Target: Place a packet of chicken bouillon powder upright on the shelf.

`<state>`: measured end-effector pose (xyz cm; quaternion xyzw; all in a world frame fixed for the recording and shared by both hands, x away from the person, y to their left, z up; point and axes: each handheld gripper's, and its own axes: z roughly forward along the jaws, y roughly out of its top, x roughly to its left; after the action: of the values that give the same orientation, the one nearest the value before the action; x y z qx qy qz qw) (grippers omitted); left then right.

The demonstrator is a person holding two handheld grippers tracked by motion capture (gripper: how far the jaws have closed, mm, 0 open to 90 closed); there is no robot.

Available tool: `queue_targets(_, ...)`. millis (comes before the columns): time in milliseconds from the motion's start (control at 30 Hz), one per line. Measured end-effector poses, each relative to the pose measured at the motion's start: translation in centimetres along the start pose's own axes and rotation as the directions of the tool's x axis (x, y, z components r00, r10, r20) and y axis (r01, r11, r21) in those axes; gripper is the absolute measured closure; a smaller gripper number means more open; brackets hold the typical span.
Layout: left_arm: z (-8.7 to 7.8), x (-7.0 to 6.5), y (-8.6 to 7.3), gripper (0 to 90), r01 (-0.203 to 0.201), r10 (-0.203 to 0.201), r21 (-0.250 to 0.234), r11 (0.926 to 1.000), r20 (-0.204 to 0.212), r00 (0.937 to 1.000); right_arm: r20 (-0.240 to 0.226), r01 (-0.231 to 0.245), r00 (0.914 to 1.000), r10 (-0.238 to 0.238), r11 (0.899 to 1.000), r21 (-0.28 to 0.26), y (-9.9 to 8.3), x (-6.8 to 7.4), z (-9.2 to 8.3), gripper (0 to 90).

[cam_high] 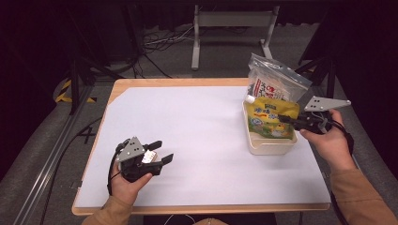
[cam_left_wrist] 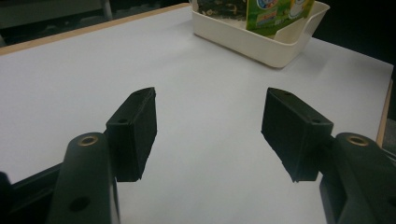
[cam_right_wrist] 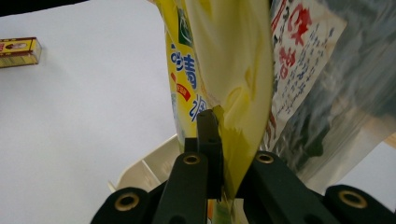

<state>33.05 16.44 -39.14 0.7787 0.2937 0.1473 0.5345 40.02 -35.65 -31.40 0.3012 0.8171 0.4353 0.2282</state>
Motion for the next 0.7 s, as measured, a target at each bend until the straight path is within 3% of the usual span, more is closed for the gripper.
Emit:
queue_targets(267,-0.1,0.1,-0.1,35.9,0.012,-0.012,-0.003,0.9999,-0.005,0.9999,-0.006,-0.068,0.9977,0.068,0.997,-0.035,-1.6,-0.5,0.3,88.4)
queue_targets(700,0.0,0.1,-0.1,34.7,0.008,-0.008,0.005,1.0000,-0.009,0.9999,0.005,-0.144,0.9895,0.144,0.989,-0.035,-3.9,-0.9,0.5,88.1)
